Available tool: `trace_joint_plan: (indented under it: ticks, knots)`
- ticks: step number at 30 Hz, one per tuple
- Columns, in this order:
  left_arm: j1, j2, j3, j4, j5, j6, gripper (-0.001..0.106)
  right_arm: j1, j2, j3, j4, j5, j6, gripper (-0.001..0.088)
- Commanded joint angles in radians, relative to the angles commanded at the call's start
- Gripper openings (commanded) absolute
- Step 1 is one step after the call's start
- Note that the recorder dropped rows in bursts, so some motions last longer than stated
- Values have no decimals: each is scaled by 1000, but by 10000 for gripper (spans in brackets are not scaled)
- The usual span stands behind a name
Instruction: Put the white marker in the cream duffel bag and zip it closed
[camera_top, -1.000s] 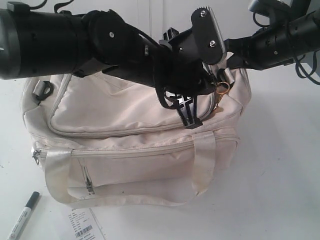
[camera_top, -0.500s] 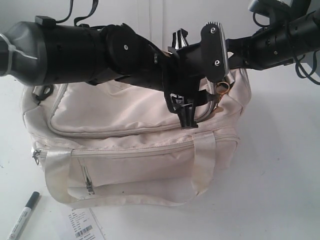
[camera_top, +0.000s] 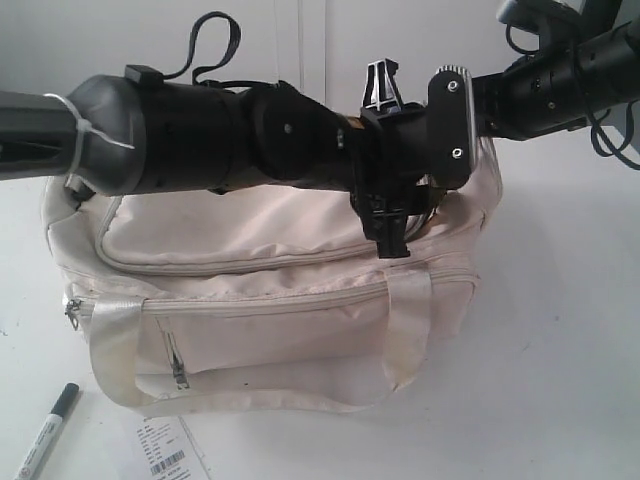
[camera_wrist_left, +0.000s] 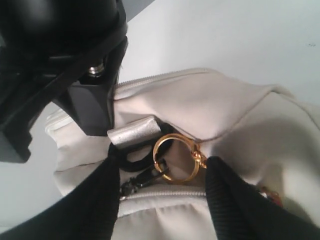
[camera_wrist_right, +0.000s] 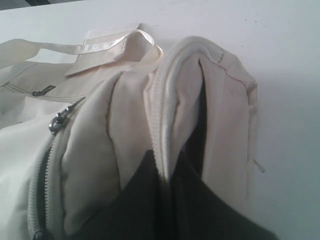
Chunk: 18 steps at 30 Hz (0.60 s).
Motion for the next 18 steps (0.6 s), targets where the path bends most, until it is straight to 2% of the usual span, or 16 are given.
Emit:
trace_joint_plan:
  ticks: [8,12,18]
  knots:
    - [-2,23,-36,-39,85,-11,566,0,0,0,0,-2,0,0]
    - [-2,23,-36,-60,142,-146,566,0,0,0,0,-2,0,0]
    - [-2,23,-36,-60,138,-296,566,0,0,0,0,-2,0,0]
